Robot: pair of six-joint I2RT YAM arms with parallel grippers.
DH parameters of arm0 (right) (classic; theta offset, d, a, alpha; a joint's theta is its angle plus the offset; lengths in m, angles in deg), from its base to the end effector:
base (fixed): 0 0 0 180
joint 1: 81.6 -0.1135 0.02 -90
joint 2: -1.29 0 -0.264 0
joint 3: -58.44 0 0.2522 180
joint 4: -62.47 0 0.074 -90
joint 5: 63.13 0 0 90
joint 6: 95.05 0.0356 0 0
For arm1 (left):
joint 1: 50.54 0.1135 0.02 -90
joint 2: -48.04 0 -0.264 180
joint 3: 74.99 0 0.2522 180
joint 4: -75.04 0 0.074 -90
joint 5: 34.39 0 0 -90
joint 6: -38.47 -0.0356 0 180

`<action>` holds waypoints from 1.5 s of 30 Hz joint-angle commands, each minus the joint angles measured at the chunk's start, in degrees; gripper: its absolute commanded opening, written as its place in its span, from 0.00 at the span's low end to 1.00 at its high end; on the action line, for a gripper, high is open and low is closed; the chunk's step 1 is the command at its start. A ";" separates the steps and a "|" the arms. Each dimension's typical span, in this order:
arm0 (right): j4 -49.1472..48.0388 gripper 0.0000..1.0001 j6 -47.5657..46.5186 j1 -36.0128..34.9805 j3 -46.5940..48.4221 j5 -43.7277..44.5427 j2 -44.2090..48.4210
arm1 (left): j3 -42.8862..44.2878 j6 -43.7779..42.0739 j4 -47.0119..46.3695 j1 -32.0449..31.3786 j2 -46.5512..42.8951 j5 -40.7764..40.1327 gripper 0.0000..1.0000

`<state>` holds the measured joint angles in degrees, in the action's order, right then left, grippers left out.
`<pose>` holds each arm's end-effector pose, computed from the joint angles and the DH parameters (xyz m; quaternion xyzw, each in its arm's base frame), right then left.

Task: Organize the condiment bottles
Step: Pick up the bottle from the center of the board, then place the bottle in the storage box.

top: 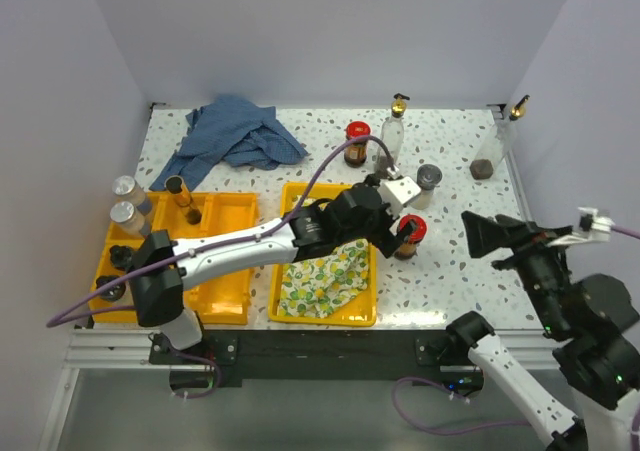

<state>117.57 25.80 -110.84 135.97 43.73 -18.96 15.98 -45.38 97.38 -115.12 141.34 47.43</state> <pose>0.0196 -0.0009 0.4212 0.1152 0.6845 0.2688 0.6678 0.1705 -0.3469 0.3212 0.3762 0.7517 -0.2626 0.4738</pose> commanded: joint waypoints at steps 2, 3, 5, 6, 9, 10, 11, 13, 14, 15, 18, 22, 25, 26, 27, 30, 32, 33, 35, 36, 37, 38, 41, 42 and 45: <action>1.55 0.99 -1.06 -0.12 2.24 5.19 7.23 | 7.77 -2.37 -1.81 -0.99 7.06 -1.31 1.00; 1.37 0.99 -1.06 -0.21 2.24 5.98 9.33 | 9.61 -2.81 -1.64 -1.34 9.51 -1.48 1.00; 1.46 0.99 -1.41 -0.03 2.41 8.08 10.93 | 11.73 -3.16 -0.33 -1.34 11.90 -1.57 0.99; 1.55 0.99 -1.84 -0.12 2.59 8.62 12.24 | 13.74 -3.43 0.03 -1.34 14.26 -1.92 0.99; 1.98 0.99 -3.25 -0.12 3.38 10.11 13.13 | 17.17 -3.95 1.61 -1.34 18.31 -1.49 0.97; 2.34 0.99 -3.51 -0.12 3.55 10.55 13.22 | 17.97 -3.96 1.96 -1.34 19.19 -1.05 0.95; 3.04 0.99 -3.78 -0.21 3.90 10.73 13.13 | 18.58 -4.13 2.49 -1.34 19.99 -0.61 0.95; 3.39 0.99 -4.48 -0.12 4.43 11.26 12.87 | 19.56 -4.04 2.85 -1.34 21.83 -0.51 0.94; 3.74 0.99 -4.66 -0.21 4.52 11.35 12.78 | 19.73 -4.04 2.85 -1.34 22.36 -0.86 0.94; 3.75 0.99 -5.01 -0.12 4.70 11.44 12.69 | 19.73 -4.13 2.76 -1.34 23.15 -1.82 0.93; 3.39 0.99 -5.89 -0.12 4.35 11.53 12.60 | 20.52 -4.57 3.28 -1.43 24.99 -3.58 0.90; 2.87 0.99 -6.24 -0.21 3.38 11.88 12.52 | 20.79 -5.36 3.03 -1.34 25.71 -2.80 0.77; 2.43 0.99 -6.24 -0.21 2.77 11.53 12.43 | 20.88 -5.54 2.67 -1.34 25.53 -2.80 0.50; 2.34 0.99 -6.24 -0.21 2.68 11.44 12.25 | 20.88 -5.62 2.67 -1.34 25.18 -3.50 0.44; 2.34 0.99 -6.24 -0.21 2.42 11.44 12.17 | 20.96 -5.45 2.76 -1.34 25.01 -3.76 0.33; 2.51 0.99 -6.42 -0.21 2.41 11.18 11.64 | 20.97 -4.49 3.11 -1.34 23.26 -4.99 0.03; 2.78 0.99 -6.33 -0.21 2.41 10.83 11.29 | 20.53 -2.48 3.11 -1.34 21.15 -8.84 0.00; 2.87 0.99 -5.98 -0.21 2.50 10.74 11.20 | 19.83 -2.03 2.68 -1.34 20.09 -9.47 0.00; 3.22 0.99 -5.45 -0.21 2.50 10.30 11.02 | 16.77 -0.45 0.13 -1.34 15.81 -12.97 0.00; 3.31 0.99 -5.28 -0.21 2.50 9.86 10.93 | 15.35 0.87 -1.10 -1.34 14.12 -14.91 0.00; 3.39 0.99 -5.10 -0.21 2.41 9.60 10.67 | 13.77 2.36 -3.81 -1.34 12.37 -17.10 0.00; 3.48 0.99 -4.75 -0.12 2.24 9.42 10.50 | 10.45 4.98 -5.22 -1.34 8.61 -21.22 0.00; 4.09 0.99 -3.87 -0.21 2.24 8.63 9.97 | 8.48 8.51 -4.20 -0.99 3.49 -28.34 0.00; 4.18 0.99 -3.69 -0.21 2.24 8.19 9.79 | 9.35 9.39 -1.75 -0.73 2.95 -29.86 0.00; 4.45 0.99 -2.90 -0.12 1.80 7.66 9.35 | 13.05 14.05 9.41 0.94 1.80 -36.36 0.00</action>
<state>121.88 21.87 -110.86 138.35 53.37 -7.45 22.91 -38.34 104.70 -116.26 151.00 26.32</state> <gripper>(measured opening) 0.986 0.729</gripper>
